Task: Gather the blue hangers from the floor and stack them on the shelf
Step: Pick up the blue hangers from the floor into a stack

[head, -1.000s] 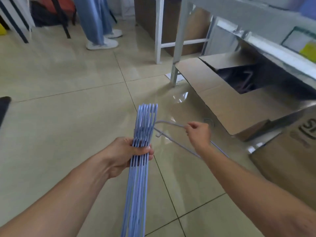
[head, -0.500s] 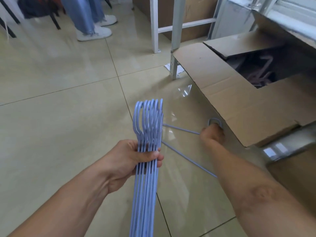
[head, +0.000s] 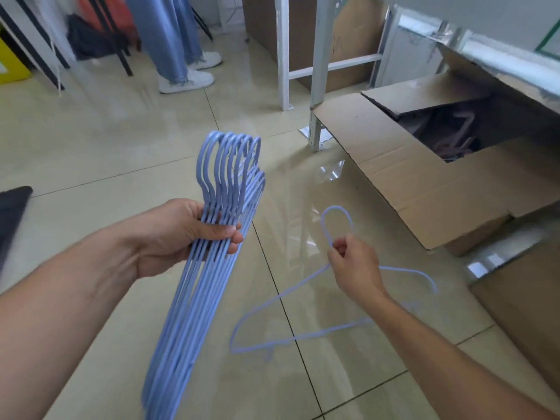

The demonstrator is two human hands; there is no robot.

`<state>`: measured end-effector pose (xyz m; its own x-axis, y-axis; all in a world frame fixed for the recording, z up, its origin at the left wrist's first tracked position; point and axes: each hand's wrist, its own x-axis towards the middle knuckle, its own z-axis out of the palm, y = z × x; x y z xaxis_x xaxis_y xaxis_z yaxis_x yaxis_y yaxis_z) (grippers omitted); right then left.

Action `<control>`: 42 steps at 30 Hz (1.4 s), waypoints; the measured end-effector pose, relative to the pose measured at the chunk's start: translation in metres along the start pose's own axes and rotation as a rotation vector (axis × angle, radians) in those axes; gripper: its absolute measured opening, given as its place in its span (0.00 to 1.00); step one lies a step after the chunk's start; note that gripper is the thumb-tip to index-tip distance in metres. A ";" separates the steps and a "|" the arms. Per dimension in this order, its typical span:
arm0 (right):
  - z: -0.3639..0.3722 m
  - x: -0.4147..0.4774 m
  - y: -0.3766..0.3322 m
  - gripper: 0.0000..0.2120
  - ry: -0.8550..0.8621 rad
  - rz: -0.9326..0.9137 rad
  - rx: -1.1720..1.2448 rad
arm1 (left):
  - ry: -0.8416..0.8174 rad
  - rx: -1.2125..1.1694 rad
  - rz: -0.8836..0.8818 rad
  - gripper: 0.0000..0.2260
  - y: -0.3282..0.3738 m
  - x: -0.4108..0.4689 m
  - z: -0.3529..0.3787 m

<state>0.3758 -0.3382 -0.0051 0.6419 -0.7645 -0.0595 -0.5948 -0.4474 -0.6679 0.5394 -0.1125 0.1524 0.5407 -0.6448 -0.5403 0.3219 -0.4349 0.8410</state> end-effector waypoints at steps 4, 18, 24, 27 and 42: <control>-0.034 -0.053 -0.047 0.01 0.020 -0.250 0.233 | 0.022 -0.013 -0.011 0.11 -0.011 -0.017 0.004; -0.046 -0.120 -0.141 0.02 -0.024 -0.375 0.661 | -0.028 -0.103 0.092 0.11 -0.040 -0.064 0.044; -0.050 -0.126 -0.148 0.07 -0.061 -0.412 0.685 | -0.021 -0.108 0.118 0.11 -0.040 -0.077 0.041; -0.051 -0.127 -0.150 0.09 -0.076 -0.419 0.686 | -0.059 -0.088 0.127 0.11 -0.038 -0.082 0.041; -0.034 -0.080 -0.126 0.24 0.094 -1.195 -0.066 | -0.270 0.149 0.089 0.05 -0.018 -0.106 0.031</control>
<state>0.3830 -0.2361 0.1091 0.7689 0.1209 0.6279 0.3274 -0.9179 -0.2243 0.4517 -0.0559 0.1934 0.3292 -0.8196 -0.4689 0.1545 -0.4431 0.8830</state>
